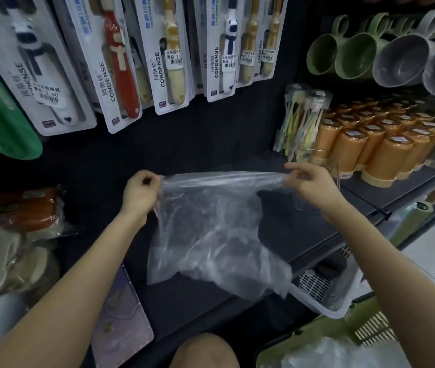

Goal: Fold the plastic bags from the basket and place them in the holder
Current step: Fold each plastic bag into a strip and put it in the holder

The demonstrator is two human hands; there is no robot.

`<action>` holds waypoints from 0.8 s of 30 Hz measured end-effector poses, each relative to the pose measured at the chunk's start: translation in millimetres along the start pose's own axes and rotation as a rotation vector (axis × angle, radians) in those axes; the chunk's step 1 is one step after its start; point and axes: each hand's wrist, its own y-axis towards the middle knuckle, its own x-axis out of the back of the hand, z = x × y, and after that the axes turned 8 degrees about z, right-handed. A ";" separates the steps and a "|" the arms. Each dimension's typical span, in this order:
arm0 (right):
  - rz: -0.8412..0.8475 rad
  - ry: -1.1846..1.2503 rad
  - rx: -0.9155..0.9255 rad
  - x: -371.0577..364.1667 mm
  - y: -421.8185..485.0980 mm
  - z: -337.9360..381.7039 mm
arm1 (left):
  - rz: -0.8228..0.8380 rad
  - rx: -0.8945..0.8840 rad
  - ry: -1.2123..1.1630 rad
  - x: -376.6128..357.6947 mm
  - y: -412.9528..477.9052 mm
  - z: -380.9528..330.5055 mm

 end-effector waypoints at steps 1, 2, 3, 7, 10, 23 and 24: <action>-0.021 -0.172 0.011 -4.2 -1.6 2.1 | -0.002 0.036 0.003 -4.3 2.2 6.4; -0.068 -0.318 0.050 -8.0 -7.9 5.4 | -0.006 0.092 -0.045 -6.7 4.1 10.7; -0.124 -0.381 0.103 -12.3 -17.0 7.6 | 0.012 0.159 -0.145 -7.7 5.2 11.3; 0.013 -0.251 0.093 -27.9 -61.4 -4.2 | 0.197 0.416 -0.633 5.1 -1.0 3.6; 0.148 -0.234 0.038 -39.9 -93.1 -23.7 | 0.185 0.425 -0.465 14.4 -18.3 10.1; 0.076 0.086 -0.179 -73.9 -128.1 -24.6 | 0.143 0.406 -0.033 -15.7 -81.7 35.7; 0.063 0.165 -0.189 -73.9 -129.3 -23.9 | 0.110 0.411 -0.135 -16.8 -81.7 36.1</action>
